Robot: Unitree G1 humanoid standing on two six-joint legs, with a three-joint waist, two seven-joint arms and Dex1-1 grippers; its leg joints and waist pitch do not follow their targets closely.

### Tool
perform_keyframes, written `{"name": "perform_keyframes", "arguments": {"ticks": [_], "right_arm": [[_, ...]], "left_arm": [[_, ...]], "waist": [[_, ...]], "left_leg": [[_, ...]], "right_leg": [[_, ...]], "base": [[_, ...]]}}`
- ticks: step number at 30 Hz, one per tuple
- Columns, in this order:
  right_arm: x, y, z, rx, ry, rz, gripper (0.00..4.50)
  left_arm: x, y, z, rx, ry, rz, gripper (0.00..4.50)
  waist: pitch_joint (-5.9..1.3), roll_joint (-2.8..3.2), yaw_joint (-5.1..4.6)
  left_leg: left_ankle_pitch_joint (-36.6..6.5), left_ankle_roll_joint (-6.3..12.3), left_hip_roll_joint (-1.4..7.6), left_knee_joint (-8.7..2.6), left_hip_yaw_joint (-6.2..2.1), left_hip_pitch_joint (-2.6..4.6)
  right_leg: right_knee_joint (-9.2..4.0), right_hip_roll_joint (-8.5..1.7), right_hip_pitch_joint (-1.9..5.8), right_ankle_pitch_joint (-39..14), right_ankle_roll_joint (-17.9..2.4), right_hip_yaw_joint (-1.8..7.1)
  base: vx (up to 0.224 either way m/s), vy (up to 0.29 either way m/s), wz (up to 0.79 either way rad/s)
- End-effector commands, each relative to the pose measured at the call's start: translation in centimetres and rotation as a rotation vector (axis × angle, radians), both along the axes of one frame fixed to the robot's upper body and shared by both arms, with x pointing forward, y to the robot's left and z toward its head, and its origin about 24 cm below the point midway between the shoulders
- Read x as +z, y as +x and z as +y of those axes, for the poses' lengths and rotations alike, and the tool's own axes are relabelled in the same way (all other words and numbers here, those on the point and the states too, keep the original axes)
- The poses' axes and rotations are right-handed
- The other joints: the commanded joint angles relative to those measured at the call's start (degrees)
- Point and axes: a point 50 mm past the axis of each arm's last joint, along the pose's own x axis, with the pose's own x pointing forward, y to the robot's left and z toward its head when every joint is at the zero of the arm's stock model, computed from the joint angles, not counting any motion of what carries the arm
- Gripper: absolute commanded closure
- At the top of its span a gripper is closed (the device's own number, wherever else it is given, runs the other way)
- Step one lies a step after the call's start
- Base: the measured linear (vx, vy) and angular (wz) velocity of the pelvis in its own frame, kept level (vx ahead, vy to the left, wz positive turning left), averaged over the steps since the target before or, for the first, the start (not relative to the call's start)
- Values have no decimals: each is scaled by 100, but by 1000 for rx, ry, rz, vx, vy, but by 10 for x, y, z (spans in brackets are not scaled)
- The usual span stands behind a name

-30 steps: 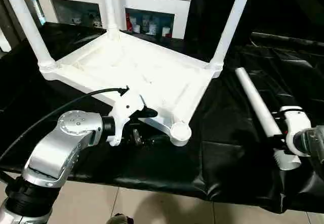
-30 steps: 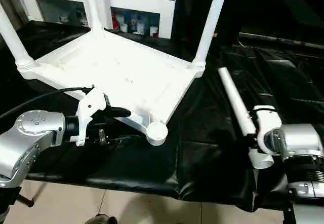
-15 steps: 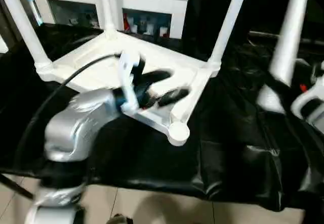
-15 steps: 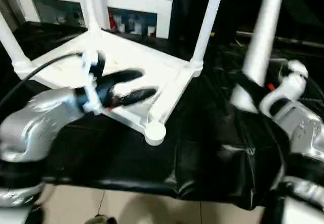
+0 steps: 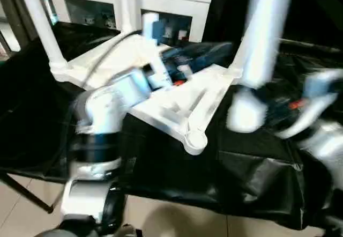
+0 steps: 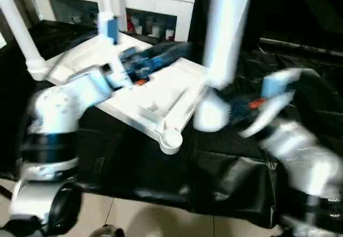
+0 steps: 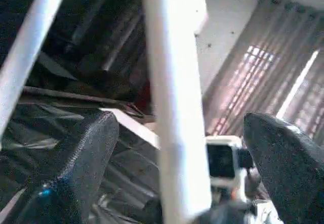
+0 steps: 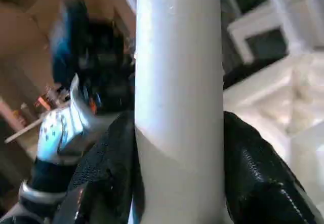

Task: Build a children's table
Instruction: Pick table leg

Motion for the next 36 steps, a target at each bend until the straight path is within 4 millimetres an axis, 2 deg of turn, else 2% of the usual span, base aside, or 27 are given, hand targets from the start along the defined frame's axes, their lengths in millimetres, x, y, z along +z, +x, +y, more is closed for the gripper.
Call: {"name": "perform_keyframes", "arguments": {"ticks": [1,3,5,6,7,8,11,12,14,15,16,19,20,25,27,29,33,36], "right_arm": [[1,-2,5,23,-46,-23,260],[-6,-1,12,32,-105,-12,260],[-13,2,18,28,-190,-8,260],[-13,2,18,28,-190,-8,260],[-16,2,23,42,-211,-11,260],[-16,0,28,74,-208,-14,260],[-16,0,38,103,-213,-18,260],[-17,0,39,103,-216,-19,260],[-19,1,44,109,-237,-25,260],[-20,2,46,112,-254,-28,260],[-21,3,47,111,-261,-26,260],[-23,4,48,112,-266,-20,260],[-23,4,48,114,-267,-19,260],[-24,4,48,112,-270,-18,260],[-24,5,47,107,-275,-18,260],[-24,5,47,105,-273,-20,260],[-24,5,47,104,-274,-20,260],[-25,5,48,106,-275,-20,260]], "left_arm": [[-3,2,-5,-5,14,37,0],[-4,3,-7,-9,0,61,0],[-2,3,-8,-17,-16,74,0],[-2,3,-8,-17,-16,74,0],[-2,2,-8,-17,-16,77,0],[-4,2,-9,-16,-11,85,0],[-11,3,-9,4,18,99,0],[-12,4,-9,8,21,102,0],[-13,5,-7,27,30,111,0],[-14,6,-6,39,28,124,0],[-14,7,-4,54,20,133,0],[-13,9,0,66,4,150,0],[-14,9,2,68,8,157,27],[-17,10,7,77,26,172,40],[-19,10,8,89,30,175,67],[-20,9,9,87,27,176,76],[-19,9,8,85,20,171,112],[-19,10,7,104,28,157,122]], "waist": [[-395,-87,28],[-402,-70,32],[-403,-96,29],[-399,-88,23],[-394,-115,20],[-389,-104,28],[-381,-129,23],[-378,-111,25],[-375,-134,19],[-375,-121,19],[-371,-147,13],[-368,-142,24],[-371,-150,25],[-372,-143,20],[-369,-144,17],[-370,-130,22],[-366,-139,23],[-364,-143,25]], "left_leg": [[-1019,-179,268,-387,-193,209],[-1016,-206,276,-388,-199,214],[-1010,-237,284,-392,-204,213],[-1006,-259,279,-399,-203,211],[-1032,-242,280,-399,-200,207],[-1070,-229,283,-401,-204,211],[-1133,-207,287,-406,-206,214],[-1134,-221,294,-415,-212,217],[-1169,-250,297,-422,-214,214],[-1195,-282,301,-423,-216,219],[-1224,-296,299,-426,-214,216],[-1241,-310,293,-428,-216,217],[-1217,-304,296,-431,-219,221],[-1152,-314,294,-431,-214,223],[-1148,-318,296,-436,-213,226],[-1136,-313,294,-434,-212,225],[-1156,-309,293,-434,-211,220],[-1200,-326,301,-441,-216,225]], "right_leg": [[-501,-329,142,-1095,-1061,174],[-503,-332,145,-1083,-1029,176],[-491,-335,144,-1044,-1037,171],[-496,-327,142,-1040,-1048,170],[-497,-328,142,-1042,-1049,175],[-504,-338,141,-1105,-1034,177],[-520,-338,136,-1232,-998,179],[-517,-334,125,-1233,-978,180],[-518,-331,125,-1239,-954,179],[-518,-340,121,-1247,-948,183],[-525,-336,122,-1267,-934,183],[-529,-338,119,-1310,-907,188],[-519,-336,120,-1260,-913,185],[-501,-328,124,-1030,-980,184],[-494,-320,125,-944,-1005,183],[-489,-324,130,-888,-1026,185],[-496,-332,139,-925,-1032,188],[-506,-335,136,-988,-1014,187]], "base": [[0,0,0],[0,0,0],[0,0,0],[0,0,0],[0,0,0],[0,0,0],[0,0,0],[0,0,0],[0,0,0],[0,0,0],[0,0,0],[0,0,0],[0,0,0],[0,0,0],[0,0,0],[0,0,0],[0,0,0],[0,0,0]]}}
